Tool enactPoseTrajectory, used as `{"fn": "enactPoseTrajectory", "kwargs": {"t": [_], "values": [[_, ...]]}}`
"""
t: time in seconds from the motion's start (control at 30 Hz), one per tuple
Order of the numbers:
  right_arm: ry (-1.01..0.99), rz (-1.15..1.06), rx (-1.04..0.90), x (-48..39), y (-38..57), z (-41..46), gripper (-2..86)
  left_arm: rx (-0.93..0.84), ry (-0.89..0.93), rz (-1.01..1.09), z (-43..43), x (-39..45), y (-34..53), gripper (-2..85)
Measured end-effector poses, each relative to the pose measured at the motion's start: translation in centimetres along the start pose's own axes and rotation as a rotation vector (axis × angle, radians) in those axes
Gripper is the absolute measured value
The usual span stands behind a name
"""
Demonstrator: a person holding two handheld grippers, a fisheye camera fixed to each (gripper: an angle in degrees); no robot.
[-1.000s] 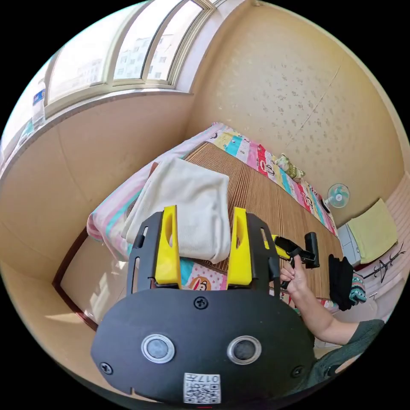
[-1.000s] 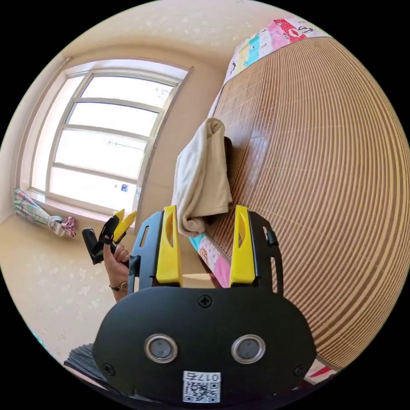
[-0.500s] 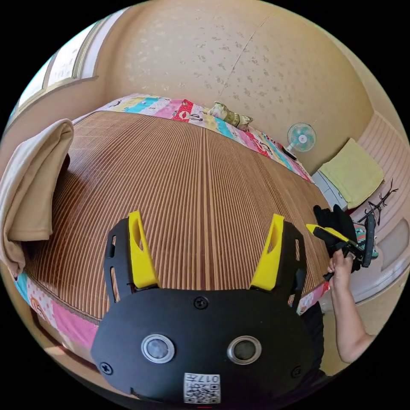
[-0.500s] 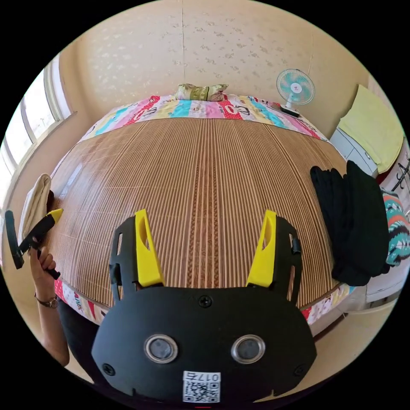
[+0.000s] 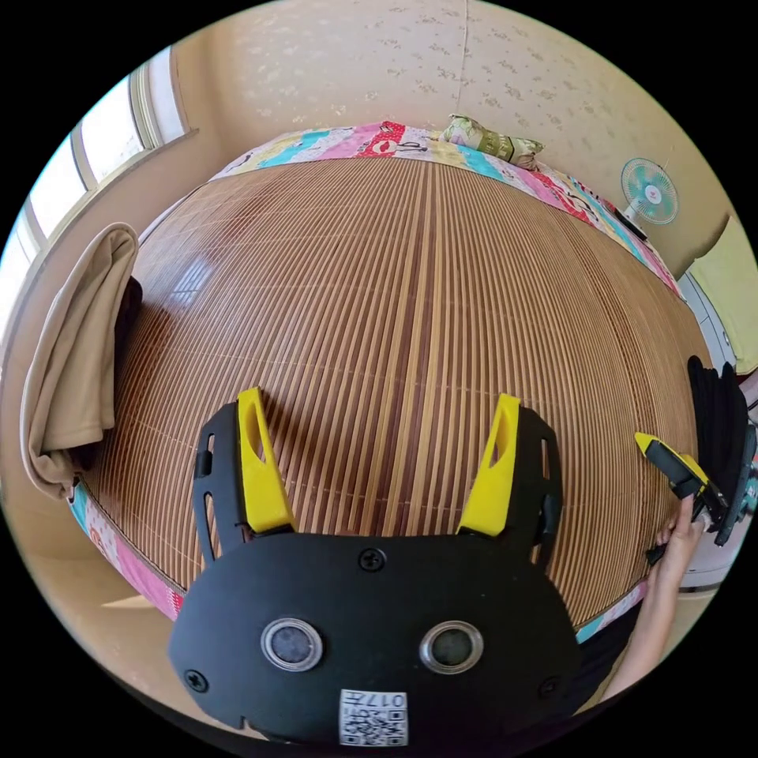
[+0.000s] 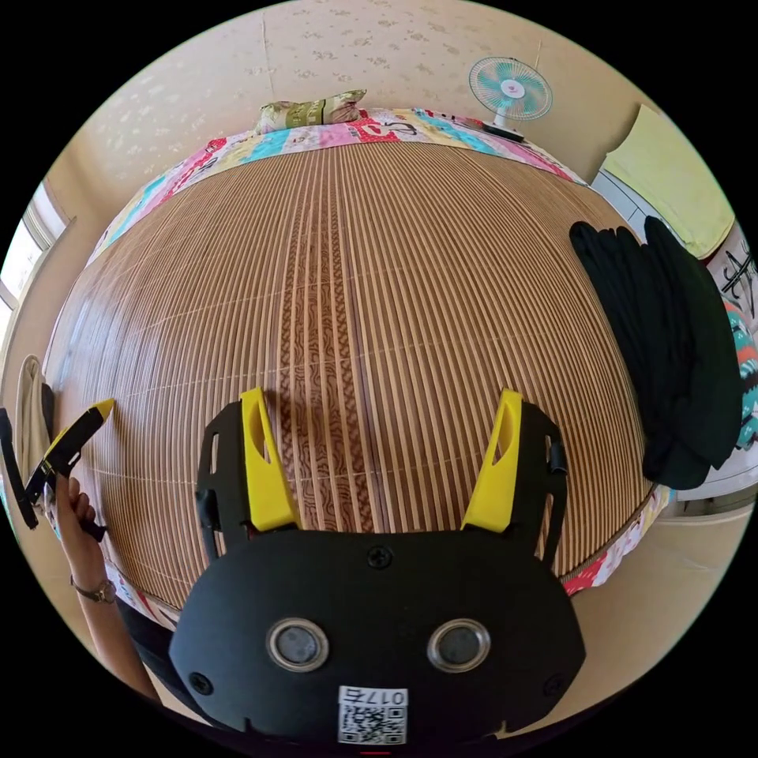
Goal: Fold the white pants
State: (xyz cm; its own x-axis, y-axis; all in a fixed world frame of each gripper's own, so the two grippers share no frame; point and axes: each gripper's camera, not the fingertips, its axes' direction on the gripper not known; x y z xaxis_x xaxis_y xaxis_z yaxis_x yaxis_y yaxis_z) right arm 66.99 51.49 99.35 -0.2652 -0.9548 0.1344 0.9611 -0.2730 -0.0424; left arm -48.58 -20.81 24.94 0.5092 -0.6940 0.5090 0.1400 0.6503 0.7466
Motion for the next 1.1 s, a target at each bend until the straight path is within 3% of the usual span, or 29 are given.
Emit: {"fn": "enactPoseTrajectory", "kwargs": {"t": [1.1], "values": [[0.010, -0.001, -0.010, -4.1, 0.6, -2.5, 37.3, -0.036, -0.013, 0.011, 4.3, -7.4, 1.5, 38.1]]}}
